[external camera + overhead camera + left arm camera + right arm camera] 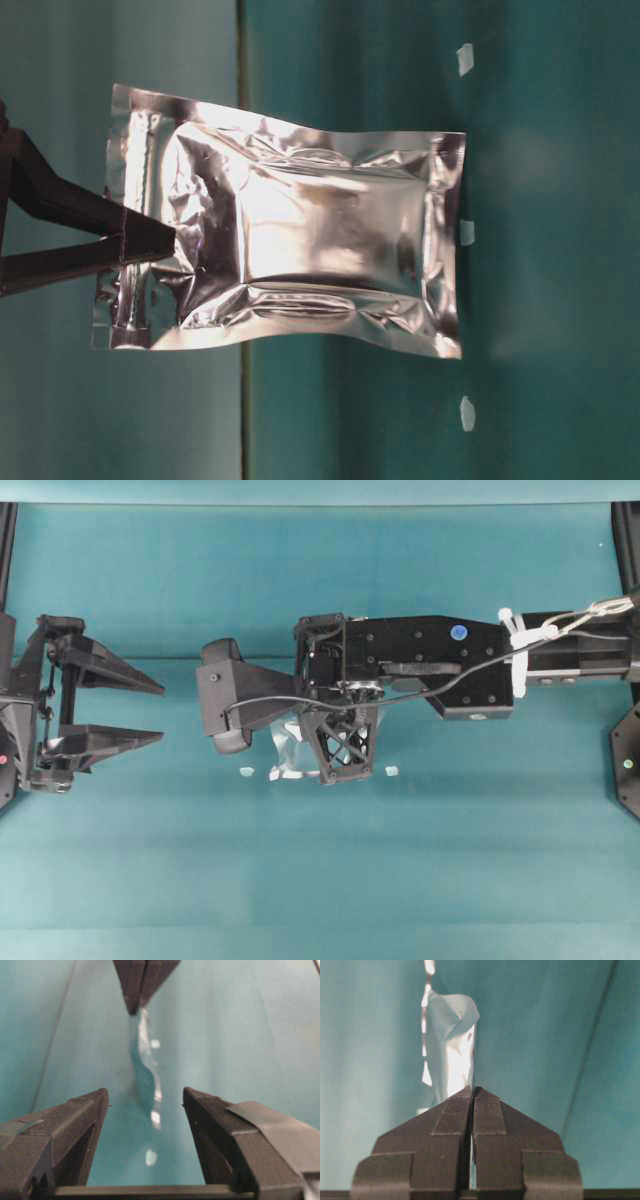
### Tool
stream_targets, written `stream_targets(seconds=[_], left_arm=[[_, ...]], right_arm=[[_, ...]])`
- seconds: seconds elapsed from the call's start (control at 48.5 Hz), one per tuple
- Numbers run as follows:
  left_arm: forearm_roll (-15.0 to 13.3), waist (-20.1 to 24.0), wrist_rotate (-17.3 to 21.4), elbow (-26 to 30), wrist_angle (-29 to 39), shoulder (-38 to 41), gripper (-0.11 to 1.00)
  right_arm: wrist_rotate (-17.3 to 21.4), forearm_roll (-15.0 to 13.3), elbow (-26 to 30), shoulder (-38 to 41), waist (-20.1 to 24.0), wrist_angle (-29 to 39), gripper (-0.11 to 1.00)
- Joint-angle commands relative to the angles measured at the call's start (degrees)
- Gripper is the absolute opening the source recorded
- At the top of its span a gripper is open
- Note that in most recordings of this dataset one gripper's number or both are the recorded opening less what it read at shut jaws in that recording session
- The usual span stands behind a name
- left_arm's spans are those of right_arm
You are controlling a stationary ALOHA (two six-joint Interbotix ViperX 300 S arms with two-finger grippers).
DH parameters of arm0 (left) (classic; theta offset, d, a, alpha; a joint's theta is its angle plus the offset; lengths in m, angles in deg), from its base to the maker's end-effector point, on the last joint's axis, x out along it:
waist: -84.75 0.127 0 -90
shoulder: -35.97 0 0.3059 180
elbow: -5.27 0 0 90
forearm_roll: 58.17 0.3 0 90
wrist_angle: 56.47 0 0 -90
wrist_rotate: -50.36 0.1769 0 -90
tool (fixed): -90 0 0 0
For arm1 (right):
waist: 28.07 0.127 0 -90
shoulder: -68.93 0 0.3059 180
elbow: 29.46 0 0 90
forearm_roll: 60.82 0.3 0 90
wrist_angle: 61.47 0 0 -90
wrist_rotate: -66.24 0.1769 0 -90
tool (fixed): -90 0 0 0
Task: Hand over the silver zip bag and make it stand upright.
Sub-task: 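Open the left gripper and move it toward the bag's bottom edge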
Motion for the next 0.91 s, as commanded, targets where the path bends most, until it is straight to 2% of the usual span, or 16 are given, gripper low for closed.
stream_targets(seconds=[0.0,0.144,0.227,0.351,0.619,0.887], left_arm=[[0.09,0.18,-1.49,0.09,-0.62,1.23,0.75],[0.09,0.18,-5.62,-1.85,-3.96,3.43,0.78],[0.09,0.18,-6.68,-2.72,-7.21,4.39,0.81],[0.18,0.18,-6.77,-2.9,-9.58,5.54,0.82],[0.09,0.18,-6.77,-2.64,-9.58,6.42,0.82],[0.09,0.18,-6.77,-2.64,-9.67,6.33,0.82]], right_arm=[[-0.7,-1.49,1.14,-0.79,0.18,-0.44,0.0],[-0.79,-1.67,1.14,-0.7,0.35,-0.7,0.0],[-0.79,-1.58,1.14,-0.7,0.62,-0.53,0.0],[-0.62,-1.58,1.23,-0.7,1.49,0.09,0.0],[0.0,-1.49,3.25,0.26,2.72,3.52,0.0],[0.09,-1.49,4.92,1.23,2.55,3.43,0.0]])
